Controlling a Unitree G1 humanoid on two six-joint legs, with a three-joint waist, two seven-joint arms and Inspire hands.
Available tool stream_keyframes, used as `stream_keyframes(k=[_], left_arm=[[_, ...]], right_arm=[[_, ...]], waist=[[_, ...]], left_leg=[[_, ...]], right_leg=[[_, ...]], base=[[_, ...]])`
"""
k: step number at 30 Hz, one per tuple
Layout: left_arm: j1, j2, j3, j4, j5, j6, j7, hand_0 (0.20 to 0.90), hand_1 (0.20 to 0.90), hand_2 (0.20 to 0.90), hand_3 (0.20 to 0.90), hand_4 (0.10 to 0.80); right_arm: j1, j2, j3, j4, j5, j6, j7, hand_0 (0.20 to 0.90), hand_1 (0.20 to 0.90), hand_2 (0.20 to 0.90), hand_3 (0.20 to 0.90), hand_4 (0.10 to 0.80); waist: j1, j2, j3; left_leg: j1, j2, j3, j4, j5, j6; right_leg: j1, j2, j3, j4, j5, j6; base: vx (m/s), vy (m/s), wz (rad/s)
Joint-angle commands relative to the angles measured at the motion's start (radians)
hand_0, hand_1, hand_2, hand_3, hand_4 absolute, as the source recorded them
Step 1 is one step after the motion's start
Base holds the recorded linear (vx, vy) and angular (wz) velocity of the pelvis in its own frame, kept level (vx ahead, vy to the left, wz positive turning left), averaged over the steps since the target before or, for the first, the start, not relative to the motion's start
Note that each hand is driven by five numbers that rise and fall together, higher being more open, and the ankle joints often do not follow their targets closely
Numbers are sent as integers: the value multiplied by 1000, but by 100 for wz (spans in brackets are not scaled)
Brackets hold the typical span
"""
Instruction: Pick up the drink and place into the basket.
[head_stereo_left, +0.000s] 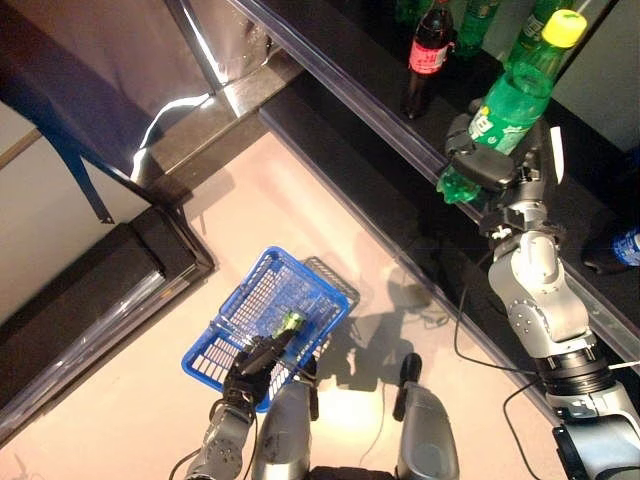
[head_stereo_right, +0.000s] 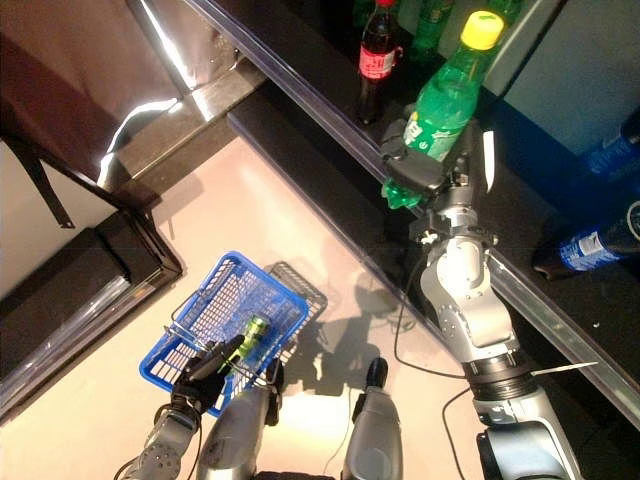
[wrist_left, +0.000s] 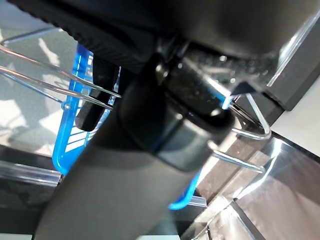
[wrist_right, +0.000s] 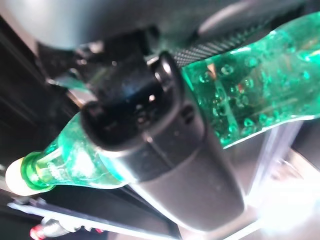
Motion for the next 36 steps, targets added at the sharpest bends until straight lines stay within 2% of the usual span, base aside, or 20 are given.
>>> stream_keyframes(k=[1, 5, 12, 19, 28, 36], left_arm=[[85, 134, -12, -315, 16, -80, -75, 300, 300, 300, 200, 100], [93, 146, -20, -418, 21, -55, -76, 300, 300, 300, 200, 100], [101, 174, -60, -552, 19, -35, -102, 300, 300, 300, 200, 100], [81, 222, -108, -692, -9, 1, -130, 300, 300, 300, 200, 100], [53, 268, -108, -841, -60, 35, -164, 300, 300, 300, 200, 100], [27, 273, -110, -933, -104, 55, -262, 300, 300, 300, 200, 100]], right_arm=[[-77, 16, 6, -294, -15, -102, 113, 300, 300, 300, 200, 100], [-19, 58, 71, -338, -2, -55, 144, 300, 300, 300, 200, 100], [34, 96, 164, -344, -2, -29, 144, 300, 300, 300, 200, 100], [17, 129, 258, -304, -33, -25, 87, 300, 300, 300, 200, 100], [26, 148, 341, -234, -52, -4, 20, 300, 300, 300, 200, 100], [58, 199, 410, -130, -66, -2, -29, 300, 300, 300, 200, 100]], waist=[[28, -36, -177], [38, -37, -187], [55, -38, -188], [85, -34, -190], [120, -34, -207], [145, -33, -221]], left_leg=[[-17, -11, -23, 99, 26, 19], [0, -14, -26, 86, 23, 19], [22, -14, -34, 69, 20, 21], [28, -21, -56, 75, 21, 21], [30, -32, -83, 79, 25, 19], [27, -36, -105, 94, 32, 16]], right_leg=[[105, 34, -28, 20, -78, -82], [131, 34, -34, 2, -75, -76], [165, 33, -48, -23, -68, -67], [194, 25, -71, -39, -62, -60], [223, 15, -98, -56, -57, -49], [243, 8, -119, -62, -60, -49]], base=[[60, 10, 5], [51, 9, 6], [33, -6, 10], [43, -6, 12], [47, -13, 11], [52, -16, 11]])
